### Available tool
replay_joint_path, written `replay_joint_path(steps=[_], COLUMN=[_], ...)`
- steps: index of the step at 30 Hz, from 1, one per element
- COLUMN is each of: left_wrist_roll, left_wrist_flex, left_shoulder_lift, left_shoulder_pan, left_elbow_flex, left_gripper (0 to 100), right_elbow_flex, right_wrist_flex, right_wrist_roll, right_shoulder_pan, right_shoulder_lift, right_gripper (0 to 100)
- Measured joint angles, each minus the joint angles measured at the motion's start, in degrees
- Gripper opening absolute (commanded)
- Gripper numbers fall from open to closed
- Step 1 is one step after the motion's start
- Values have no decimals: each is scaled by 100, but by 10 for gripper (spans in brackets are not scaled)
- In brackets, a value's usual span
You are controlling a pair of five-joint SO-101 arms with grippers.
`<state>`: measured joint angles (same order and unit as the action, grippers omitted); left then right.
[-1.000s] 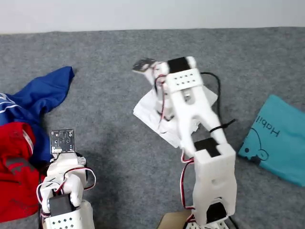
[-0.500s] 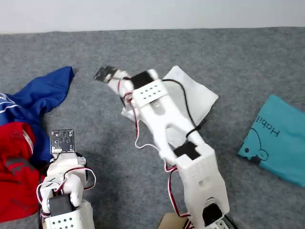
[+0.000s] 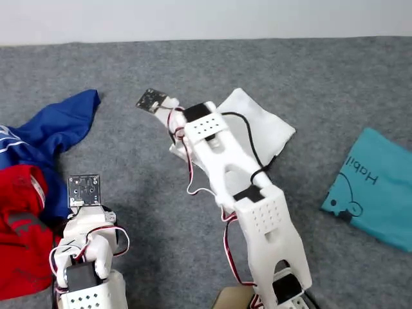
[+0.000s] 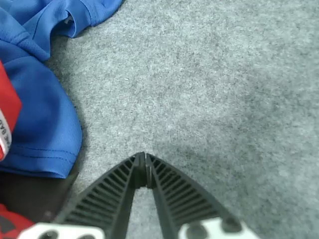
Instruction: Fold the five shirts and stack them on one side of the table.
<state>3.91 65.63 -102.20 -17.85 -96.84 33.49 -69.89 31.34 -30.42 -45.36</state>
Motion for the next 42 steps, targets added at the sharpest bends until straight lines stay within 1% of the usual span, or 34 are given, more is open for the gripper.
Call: replay_joint_path(steps=[4, 9, 14, 18, 20, 24, 26, 34, 39, 42], left_wrist_roll=[0, 0, 0, 0, 0, 0, 0, 0, 0, 0], left_wrist_flex=[0, 0, 0, 0, 0, 0, 0, 0, 0, 0], left_shoulder_lift=[0, 0, 0, 0, 0, 0, 0, 0, 0, 0], left_shoulder_pan=[0, 0, 0, 0, 0, 0, 0, 0, 0, 0], left_elbow_flex=[0, 0, 0, 0, 0, 0, 0, 0, 0, 0], left_gripper=[6, 6, 6, 6, 6, 6, 6, 6, 6, 6], right_elbow_flex=[9, 448, 527, 527, 527, 527, 651, 1459, 1908, 2057], right_wrist_flex=[18, 44, 527, 571, 492, 70, -273, -1811, -2901, -3051], right_wrist_roll=[176, 202, 202, 202, 202, 202, 202, -431, -1389, -2057], right_shoulder_pan=[44, 88, 149, 167, 158, 149, 141, 141, 264, 466], right_shoulder_lift=[0, -79, -79, -79, -79, -79, -88, -35, 185, 185], right_gripper=[11, 11, 11, 18, 59, 210, 236, 225, 131, 68])
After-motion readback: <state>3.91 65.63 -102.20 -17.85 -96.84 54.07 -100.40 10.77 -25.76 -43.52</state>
